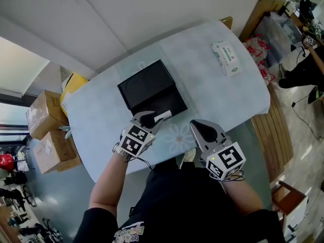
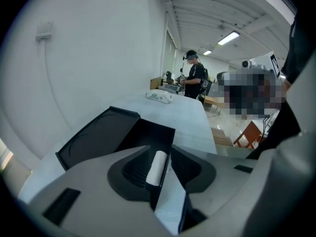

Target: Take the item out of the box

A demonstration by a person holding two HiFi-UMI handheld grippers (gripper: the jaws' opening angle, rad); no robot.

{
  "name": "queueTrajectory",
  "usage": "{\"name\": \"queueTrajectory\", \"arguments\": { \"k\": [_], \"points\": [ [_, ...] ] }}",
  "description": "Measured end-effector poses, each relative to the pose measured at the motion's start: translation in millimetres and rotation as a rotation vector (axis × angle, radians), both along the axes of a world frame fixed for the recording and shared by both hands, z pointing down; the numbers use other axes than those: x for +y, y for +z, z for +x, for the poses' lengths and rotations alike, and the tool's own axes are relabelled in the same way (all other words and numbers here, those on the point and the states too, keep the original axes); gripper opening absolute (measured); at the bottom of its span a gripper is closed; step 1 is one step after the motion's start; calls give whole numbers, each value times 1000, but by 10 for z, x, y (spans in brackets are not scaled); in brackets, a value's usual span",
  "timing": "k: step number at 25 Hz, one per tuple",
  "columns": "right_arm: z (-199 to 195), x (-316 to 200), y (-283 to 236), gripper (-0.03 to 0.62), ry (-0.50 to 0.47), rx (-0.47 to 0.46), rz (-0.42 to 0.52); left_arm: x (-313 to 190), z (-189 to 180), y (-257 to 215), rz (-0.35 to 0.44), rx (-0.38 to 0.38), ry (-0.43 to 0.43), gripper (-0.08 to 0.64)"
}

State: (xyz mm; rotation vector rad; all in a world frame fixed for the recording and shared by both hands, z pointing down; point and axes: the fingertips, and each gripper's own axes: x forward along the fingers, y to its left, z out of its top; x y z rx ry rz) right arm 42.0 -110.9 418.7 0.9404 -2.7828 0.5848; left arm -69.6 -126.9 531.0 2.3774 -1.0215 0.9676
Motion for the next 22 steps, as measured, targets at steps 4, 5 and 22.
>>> {"name": "queueTrajectory", "arguments": {
  "k": [4,5,22],
  "points": [
    [-42,-75,103,9,11,6,-30,-60,-43,268,-103,-55,79,130],
    [-51,-96,125,9,12,7,-35,-64,-46,335,-136,-63,99,130],
    [-89,-250,331,9,43,24,-93,-96,-33,936,-378,-183,345,141]
  ]
}}
